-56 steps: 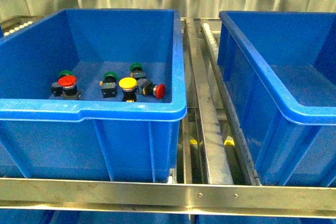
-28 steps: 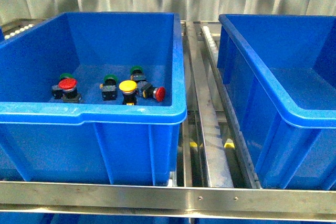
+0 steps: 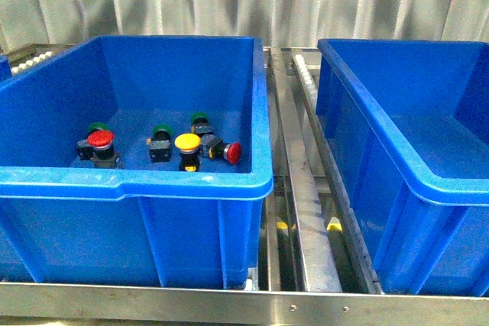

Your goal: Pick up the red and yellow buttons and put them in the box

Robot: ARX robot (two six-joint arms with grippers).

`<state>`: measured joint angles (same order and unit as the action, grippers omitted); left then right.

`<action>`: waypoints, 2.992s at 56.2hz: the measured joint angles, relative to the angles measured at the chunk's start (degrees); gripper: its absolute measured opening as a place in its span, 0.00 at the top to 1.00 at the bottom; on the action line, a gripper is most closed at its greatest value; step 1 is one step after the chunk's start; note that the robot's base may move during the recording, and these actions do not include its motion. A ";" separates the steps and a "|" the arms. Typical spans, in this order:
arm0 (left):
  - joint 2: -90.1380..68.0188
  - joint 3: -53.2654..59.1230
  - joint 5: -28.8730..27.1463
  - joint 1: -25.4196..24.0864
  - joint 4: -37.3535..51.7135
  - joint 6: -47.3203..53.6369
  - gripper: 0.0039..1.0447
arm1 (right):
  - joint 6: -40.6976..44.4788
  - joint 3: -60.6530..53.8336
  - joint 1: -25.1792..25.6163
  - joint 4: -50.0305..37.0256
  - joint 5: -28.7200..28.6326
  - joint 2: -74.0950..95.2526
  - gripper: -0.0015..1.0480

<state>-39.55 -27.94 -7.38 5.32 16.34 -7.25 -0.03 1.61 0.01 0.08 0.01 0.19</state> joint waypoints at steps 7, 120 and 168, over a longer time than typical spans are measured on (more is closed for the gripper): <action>-15.32 -12.50 4.17 -1.31 3.87 2.01 0.07 | 0.00 0.00 0.00 0.00 0.02 0.00 0.06; -93.77 -86.62 -12.11 16.52 -31.41 -3.96 0.07 | 0.00 0.00 0.00 0.00 0.00 0.00 0.06; -98.88 -92.43 -15.37 16.72 -37.38 -4.02 0.22 | 0.00 0.00 0.00 0.00 0.00 0.00 0.06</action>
<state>-138.43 -120.38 -22.74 22.04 -21.04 -11.27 -0.03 1.61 0.01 0.08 0.01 0.19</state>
